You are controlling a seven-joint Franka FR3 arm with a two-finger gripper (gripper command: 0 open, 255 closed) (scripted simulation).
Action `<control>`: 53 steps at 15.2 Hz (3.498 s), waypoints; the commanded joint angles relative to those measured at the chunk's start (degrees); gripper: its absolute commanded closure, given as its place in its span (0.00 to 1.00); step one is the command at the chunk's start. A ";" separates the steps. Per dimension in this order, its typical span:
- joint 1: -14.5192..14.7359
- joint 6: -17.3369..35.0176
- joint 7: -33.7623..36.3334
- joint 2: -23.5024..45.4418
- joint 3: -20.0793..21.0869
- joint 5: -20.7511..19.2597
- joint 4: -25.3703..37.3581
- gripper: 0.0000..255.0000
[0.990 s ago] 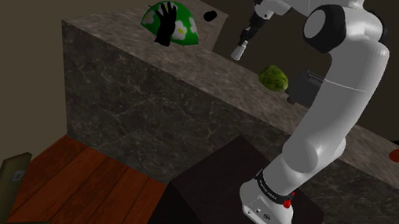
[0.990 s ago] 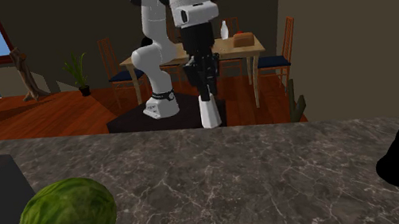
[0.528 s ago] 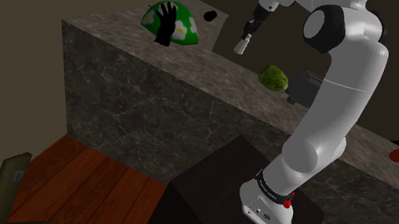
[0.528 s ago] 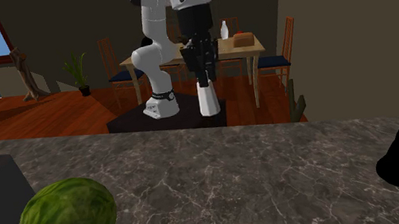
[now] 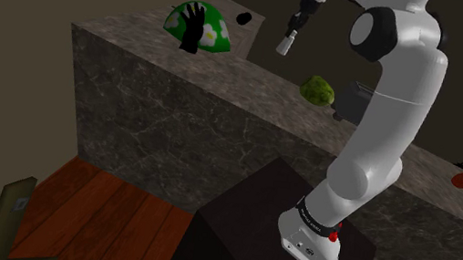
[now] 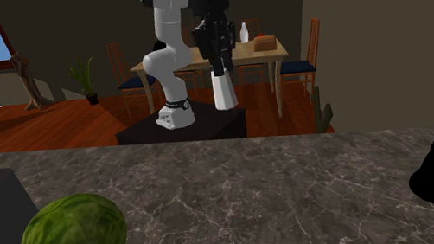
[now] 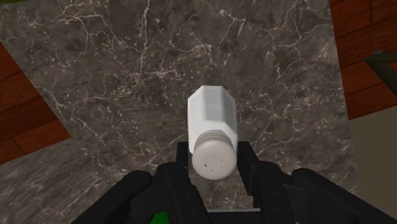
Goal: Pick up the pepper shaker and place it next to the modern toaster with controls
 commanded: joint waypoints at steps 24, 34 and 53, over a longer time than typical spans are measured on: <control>-13.62 -6.51 -18.76 -3.64 -5.85 2.70 1.03 1.00; -25.96 -10.90 -31.86 1.91 -8.96 8.36 8.17 1.00; -35.00 -6.70 -42.60 7.33 -10.01 12.69 6.78 1.00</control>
